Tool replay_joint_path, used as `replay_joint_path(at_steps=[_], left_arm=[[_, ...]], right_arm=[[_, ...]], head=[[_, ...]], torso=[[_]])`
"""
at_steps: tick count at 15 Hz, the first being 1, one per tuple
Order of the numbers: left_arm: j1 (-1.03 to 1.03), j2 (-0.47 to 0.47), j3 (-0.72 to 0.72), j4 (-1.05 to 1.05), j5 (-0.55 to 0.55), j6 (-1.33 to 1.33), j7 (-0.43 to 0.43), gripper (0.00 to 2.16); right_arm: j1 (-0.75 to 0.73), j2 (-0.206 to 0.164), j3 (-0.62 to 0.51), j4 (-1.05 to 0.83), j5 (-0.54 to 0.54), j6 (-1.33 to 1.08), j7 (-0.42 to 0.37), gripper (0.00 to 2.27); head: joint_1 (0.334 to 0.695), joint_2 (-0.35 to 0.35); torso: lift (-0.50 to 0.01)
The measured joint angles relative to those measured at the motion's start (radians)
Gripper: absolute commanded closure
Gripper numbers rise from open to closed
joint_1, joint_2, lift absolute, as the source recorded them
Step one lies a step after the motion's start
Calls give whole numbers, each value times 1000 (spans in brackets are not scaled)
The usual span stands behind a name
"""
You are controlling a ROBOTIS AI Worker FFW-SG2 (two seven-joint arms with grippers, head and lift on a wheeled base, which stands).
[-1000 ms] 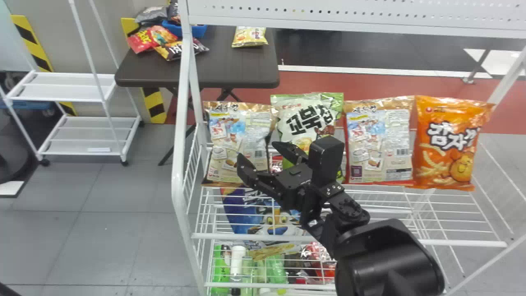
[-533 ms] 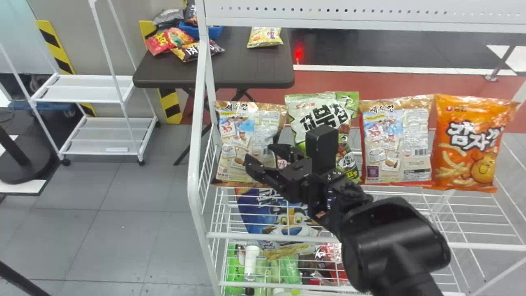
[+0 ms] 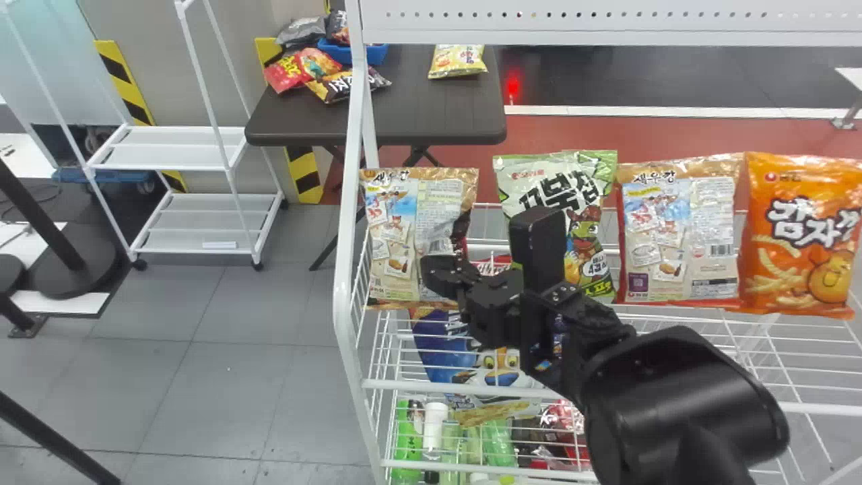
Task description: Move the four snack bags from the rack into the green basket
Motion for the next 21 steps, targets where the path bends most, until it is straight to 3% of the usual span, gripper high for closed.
replay_joint_path(at_steps=[5, 9, 11, 15, 21], left_arm=[[10, 1, 2, -12, 0, 0, -11, 2132], [14, 0, 2, -14, 1, -10, -9, 2132], [13, -2, 6, -11, 2, -26, -3, 2132], [9, -9, 27, -1, 5, -46, 6, 2132], [12, -17, 68, 5, 32, -90, 9, 2132]], right_arm=[[187, -10, -9, -278, 61, 48, -12, 2236], [436, -97, -82, -541, 79, 13, -36, 2236], [605, -121, -163, -657, 73, -83, -19, 2236], [949, -118, -350, -790, 32, -380, 51, 2236], [1066, -113, -472, -708, -26, -272, 113, 2236]], head=[[695, 43], [695, -65], [695, -169], [695, -340], [695, -350]], torso=[[0], [0], [0], [0], [0]])
